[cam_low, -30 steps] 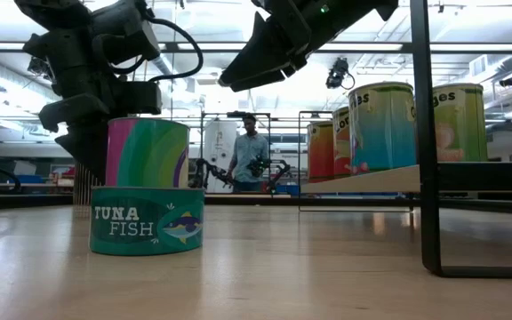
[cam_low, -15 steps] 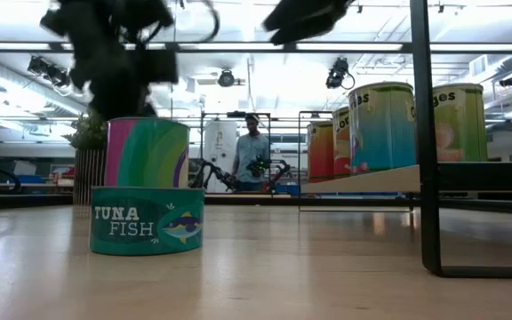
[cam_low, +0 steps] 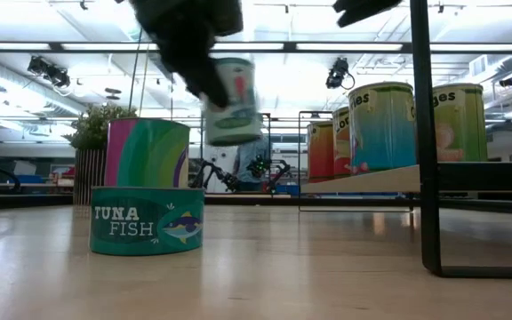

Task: Pick and place cans onto a shelf
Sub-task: Put the canned mixed vegetables on the shelf

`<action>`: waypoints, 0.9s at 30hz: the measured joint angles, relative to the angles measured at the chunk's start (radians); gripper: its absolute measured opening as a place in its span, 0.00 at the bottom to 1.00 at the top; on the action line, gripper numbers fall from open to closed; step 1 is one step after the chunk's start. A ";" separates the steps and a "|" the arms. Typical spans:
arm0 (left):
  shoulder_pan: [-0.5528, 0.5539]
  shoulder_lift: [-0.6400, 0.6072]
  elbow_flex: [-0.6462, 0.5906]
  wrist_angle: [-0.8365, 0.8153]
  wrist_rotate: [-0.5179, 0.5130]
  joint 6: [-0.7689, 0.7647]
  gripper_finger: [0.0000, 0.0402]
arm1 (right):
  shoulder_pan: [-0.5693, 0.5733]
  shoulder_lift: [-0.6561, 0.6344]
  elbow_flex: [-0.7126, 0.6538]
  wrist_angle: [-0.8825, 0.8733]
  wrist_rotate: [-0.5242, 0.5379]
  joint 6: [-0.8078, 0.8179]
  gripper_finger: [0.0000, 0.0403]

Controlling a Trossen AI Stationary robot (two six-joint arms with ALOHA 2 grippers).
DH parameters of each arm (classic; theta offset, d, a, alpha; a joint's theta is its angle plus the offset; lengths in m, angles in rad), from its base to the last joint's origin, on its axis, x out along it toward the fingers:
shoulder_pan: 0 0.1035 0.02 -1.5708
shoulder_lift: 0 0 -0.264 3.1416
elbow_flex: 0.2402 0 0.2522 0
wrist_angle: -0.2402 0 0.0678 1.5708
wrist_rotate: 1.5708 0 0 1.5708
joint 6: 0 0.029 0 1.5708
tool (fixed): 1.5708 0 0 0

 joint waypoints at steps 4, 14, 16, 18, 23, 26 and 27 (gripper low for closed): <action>-0.047 0.122 0.123 0.000 0.007 0.018 0.68 | 0.027 -0.027 0.000 -0.097 0.042 0.091 0.93; -0.124 0.344 0.373 0.010 0.012 0.041 0.68 | 0.075 -0.037 -0.001 -0.161 0.075 0.161 0.93; -0.122 0.387 0.410 0.012 0.013 0.046 0.68 | 0.080 -0.037 -0.001 -0.160 0.074 0.166 0.93; -0.122 0.422 0.439 0.017 0.015 0.062 0.68 | 0.084 -0.036 -0.001 -0.158 0.075 0.172 0.93; -0.129 0.487 0.502 0.026 0.043 0.113 0.68 | 0.092 -0.037 -0.001 -0.145 0.075 0.180 0.93; -0.134 0.499 0.507 0.068 0.048 0.148 0.68 | 0.091 -0.036 -0.001 -0.140 0.075 0.175 0.93; -0.134 0.499 0.507 0.082 0.049 0.161 0.68 | 0.091 -0.036 -0.001 -0.136 0.076 0.173 0.93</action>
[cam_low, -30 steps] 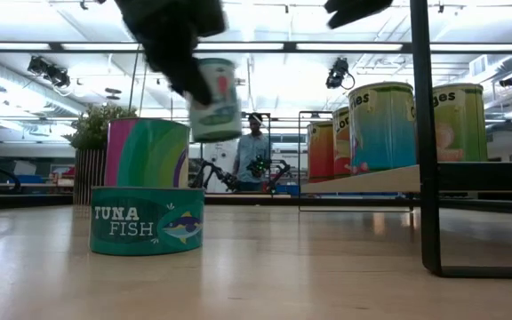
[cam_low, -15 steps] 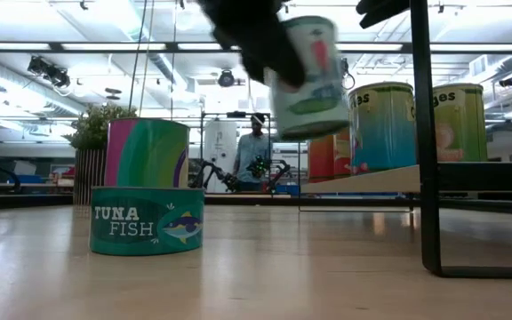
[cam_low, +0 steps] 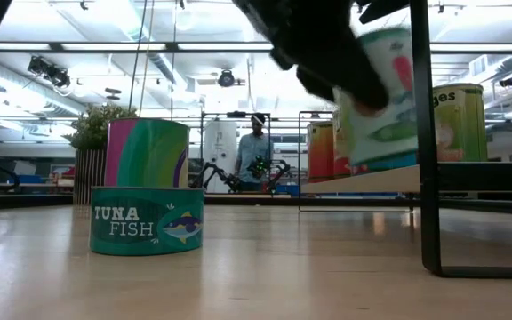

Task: Pick and place cans onto a shelf
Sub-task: Put the canned mixed vegetables on the shelf

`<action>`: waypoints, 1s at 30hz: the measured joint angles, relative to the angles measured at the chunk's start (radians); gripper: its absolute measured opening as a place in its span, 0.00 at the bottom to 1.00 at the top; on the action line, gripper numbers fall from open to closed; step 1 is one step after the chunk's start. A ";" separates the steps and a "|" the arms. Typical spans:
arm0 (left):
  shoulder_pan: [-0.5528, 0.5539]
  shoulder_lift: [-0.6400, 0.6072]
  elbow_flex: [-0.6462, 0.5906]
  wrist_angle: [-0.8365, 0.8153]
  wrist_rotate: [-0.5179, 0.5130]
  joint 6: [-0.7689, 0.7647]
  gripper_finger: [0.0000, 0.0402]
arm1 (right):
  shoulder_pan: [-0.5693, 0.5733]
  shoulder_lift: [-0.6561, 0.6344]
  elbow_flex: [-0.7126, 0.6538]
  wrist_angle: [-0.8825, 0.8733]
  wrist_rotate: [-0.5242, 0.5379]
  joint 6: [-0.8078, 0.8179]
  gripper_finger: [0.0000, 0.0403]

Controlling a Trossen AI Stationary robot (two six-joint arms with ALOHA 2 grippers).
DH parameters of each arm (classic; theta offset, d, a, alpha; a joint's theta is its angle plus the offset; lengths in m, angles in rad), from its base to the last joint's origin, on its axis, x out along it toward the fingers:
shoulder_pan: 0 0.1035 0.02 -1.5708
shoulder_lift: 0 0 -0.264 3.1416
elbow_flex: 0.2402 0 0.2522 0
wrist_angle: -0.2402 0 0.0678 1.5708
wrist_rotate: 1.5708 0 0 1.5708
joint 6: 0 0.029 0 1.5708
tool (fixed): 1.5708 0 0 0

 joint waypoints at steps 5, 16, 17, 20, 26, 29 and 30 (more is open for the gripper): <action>0.001 0.003 0.000 0.066 0.054 0.025 0.75 | 0.000 0.000 0.000 0.001 0.000 -0.002 0.93; 0.001 0.036 0.000 0.085 0.060 0.056 0.88 | 0.000 0.000 0.000 0.018 -0.002 -0.011 0.93; 0.001 0.036 0.000 0.088 0.053 0.061 0.88 | 0.000 0.000 0.000 0.020 -0.002 -0.011 0.93; 0.000 0.031 0.000 0.084 0.040 0.078 0.88 | 0.000 0.000 0.000 0.025 -0.002 -0.017 0.93; -0.004 -0.009 0.000 0.040 0.002 0.079 0.88 | 0.000 0.000 0.000 0.027 -0.008 -0.017 0.93; -0.010 -0.014 0.000 0.034 -0.046 0.079 0.88 | 0.000 0.000 0.000 0.031 -0.010 -0.018 0.93; -0.013 -0.018 0.000 0.025 -0.067 0.079 0.88 | 0.000 0.000 0.000 0.030 -0.010 -0.020 0.93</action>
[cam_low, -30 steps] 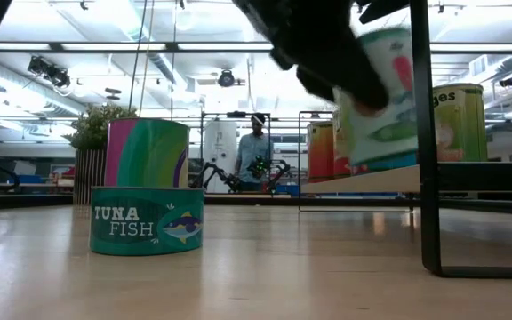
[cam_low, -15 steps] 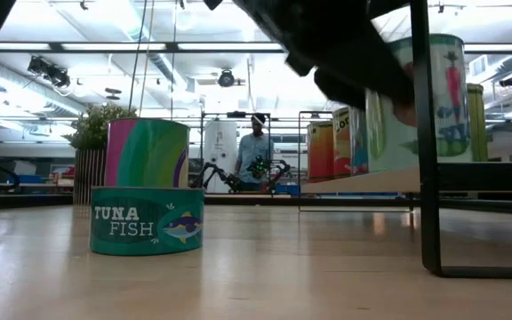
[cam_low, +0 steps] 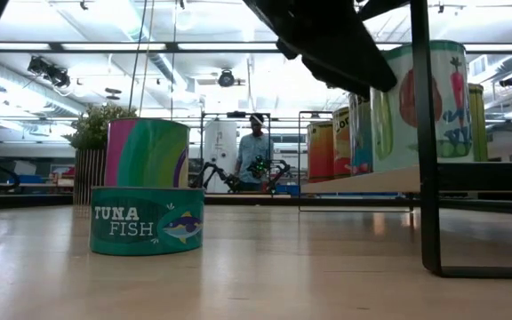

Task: Pick and place cans onto a shelf
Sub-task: Put the canned mixed vegetables on the shelf

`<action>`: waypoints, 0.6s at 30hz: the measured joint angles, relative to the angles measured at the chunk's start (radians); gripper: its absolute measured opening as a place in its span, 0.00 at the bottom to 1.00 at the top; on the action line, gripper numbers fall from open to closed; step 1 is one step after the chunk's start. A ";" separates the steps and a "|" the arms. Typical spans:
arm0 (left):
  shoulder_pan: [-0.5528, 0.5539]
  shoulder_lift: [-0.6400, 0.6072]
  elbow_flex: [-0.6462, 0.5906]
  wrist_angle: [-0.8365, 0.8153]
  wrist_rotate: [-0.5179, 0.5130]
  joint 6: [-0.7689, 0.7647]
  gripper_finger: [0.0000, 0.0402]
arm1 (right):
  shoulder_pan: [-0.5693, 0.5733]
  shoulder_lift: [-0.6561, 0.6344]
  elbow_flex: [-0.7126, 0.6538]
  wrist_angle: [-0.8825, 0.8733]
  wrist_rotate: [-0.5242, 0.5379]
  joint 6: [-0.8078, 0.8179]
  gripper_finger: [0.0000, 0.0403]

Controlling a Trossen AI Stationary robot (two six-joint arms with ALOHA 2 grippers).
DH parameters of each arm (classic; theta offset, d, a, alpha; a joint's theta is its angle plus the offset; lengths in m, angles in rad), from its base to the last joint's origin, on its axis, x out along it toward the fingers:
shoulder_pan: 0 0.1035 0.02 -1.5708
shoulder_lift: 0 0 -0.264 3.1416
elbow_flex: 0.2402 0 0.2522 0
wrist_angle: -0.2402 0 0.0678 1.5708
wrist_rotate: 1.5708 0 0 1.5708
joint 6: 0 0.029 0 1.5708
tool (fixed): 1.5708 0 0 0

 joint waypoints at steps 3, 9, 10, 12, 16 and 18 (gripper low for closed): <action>-0.009 -0.004 0.000 0.009 -0.071 0.007 0.88 | 0.000 0.000 0.000 0.000 0.000 -0.005 0.93; -0.031 -0.004 0.000 0.008 -0.211 0.013 0.88 | 0.000 0.000 0.000 0.016 -0.001 -0.023 0.93; -0.036 -0.004 0.000 0.003 -0.213 0.017 0.88 | 0.000 0.000 0.000 0.016 -0.001 -0.023 0.93; -0.050 -0.008 -0.001 -0.013 -0.216 0.025 0.88 | 0.000 0.000 0.000 0.016 0.000 -0.022 0.93; -0.078 -0.027 -0.001 -0.041 -0.220 0.046 0.88 | 0.000 0.000 -0.026 0.069 0.000 -0.042 0.93; -0.087 -0.044 -0.001 -0.084 -0.233 0.056 0.88 | 0.000 0.000 -0.066 0.131 -0.023 -0.091 0.93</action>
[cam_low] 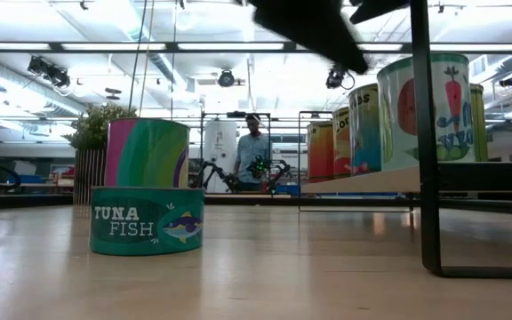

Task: Pick and place cans onto a shelf
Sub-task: Put the canned mixed vegetables on the shelf

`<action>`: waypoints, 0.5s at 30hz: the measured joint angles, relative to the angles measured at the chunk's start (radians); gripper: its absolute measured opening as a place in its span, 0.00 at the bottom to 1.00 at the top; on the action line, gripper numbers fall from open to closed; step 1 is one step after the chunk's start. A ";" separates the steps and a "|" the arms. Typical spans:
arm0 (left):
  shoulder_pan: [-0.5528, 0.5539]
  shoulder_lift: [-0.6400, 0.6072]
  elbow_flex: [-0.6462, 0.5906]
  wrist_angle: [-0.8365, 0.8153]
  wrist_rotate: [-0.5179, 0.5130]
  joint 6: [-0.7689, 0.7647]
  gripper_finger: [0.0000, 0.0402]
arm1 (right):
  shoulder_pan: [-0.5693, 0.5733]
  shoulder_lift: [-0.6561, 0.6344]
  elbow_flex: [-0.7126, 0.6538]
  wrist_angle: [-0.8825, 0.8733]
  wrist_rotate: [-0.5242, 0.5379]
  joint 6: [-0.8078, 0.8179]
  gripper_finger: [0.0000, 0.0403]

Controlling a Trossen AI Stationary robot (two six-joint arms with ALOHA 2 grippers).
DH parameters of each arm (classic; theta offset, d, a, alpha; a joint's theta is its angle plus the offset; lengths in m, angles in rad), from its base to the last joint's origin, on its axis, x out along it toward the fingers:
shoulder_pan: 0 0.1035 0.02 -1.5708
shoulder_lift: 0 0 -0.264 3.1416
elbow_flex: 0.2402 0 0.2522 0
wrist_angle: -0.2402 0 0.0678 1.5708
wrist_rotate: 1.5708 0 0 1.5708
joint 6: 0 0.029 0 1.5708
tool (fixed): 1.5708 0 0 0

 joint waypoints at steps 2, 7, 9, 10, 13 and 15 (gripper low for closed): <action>-0.001 -0.019 0.000 -0.055 -0.014 0.003 0.87 | 0.000 0.000 -0.034 0.056 -0.070 -0.037 0.93; 0.002 -0.088 -0.009 -0.150 -0.041 -0.032 0.79 | 0.011 0.005 -0.067 0.137 -0.257 -0.063 0.93; -0.001 -0.116 -0.044 -0.165 -0.055 -0.064 0.76 | 0.025 0.026 -0.067 0.140 -0.283 -0.063 0.93; -0.001 -0.128 -0.072 -0.164 -0.061 -0.079 0.74 | 0.035 0.041 -0.067 0.137 -0.291 -0.063 0.93; -0.006 -0.168 -0.169 -0.157 -0.083 -0.123 0.70 | 0.065 0.102 -0.068 0.141 -0.303 -0.066 0.93; -0.007 -0.199 -0.224 -0.139 -0.109 -0.141 0.68 | 0.080 0.142 -0.067 0.136 -0.303 -0.066 0.93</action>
